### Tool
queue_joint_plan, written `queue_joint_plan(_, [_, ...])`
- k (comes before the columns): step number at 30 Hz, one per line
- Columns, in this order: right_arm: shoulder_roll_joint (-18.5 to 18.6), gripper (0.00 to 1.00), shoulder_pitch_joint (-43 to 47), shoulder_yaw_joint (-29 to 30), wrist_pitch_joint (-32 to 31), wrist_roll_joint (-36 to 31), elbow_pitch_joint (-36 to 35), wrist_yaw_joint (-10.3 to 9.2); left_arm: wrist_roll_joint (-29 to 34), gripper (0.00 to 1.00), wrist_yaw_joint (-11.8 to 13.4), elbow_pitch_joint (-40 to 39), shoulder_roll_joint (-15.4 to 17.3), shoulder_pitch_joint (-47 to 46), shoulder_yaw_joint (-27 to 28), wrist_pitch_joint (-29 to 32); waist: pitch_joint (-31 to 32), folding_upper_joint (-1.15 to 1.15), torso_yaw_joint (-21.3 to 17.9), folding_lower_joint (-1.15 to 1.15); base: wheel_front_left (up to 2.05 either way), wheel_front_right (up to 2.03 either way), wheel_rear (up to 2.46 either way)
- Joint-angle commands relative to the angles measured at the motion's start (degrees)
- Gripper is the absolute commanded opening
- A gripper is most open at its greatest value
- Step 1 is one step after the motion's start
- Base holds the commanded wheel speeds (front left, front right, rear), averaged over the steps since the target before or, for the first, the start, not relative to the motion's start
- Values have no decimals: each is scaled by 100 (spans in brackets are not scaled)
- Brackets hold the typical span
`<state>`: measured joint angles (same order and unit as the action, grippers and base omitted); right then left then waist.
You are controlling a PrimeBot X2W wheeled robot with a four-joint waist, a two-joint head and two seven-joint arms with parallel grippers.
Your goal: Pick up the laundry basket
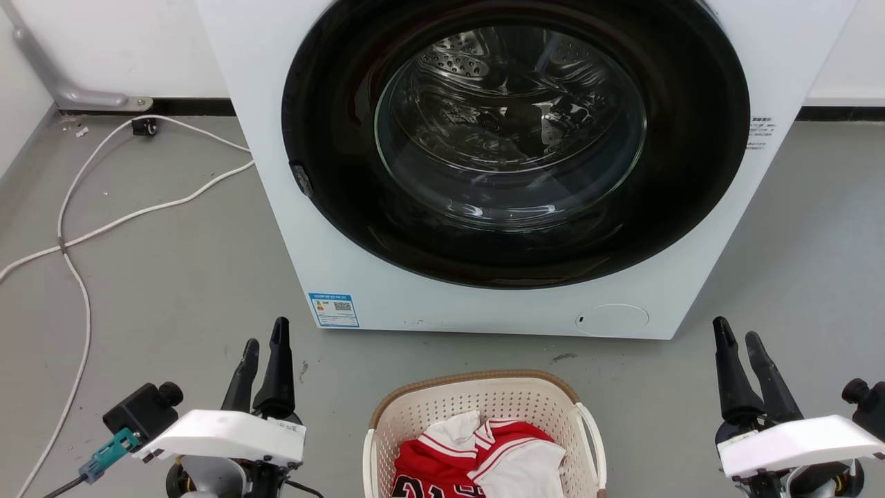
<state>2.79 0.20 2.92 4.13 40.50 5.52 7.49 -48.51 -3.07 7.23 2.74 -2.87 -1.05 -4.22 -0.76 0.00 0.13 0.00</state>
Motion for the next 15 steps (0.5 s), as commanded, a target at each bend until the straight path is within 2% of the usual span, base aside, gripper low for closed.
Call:
queue_joint_plan(1, [12,100,2,-7,62,-216,-131,0,205,100,18,-113,16,-25,-26,-59,-1,0,2,0,0,0,0])
queue_joint_plan(15, [13,100,114,-34,305,-1191,-413,0,1177,100,133,-245,16,36,-198,-303,-21,0,6,0,0,0,0])
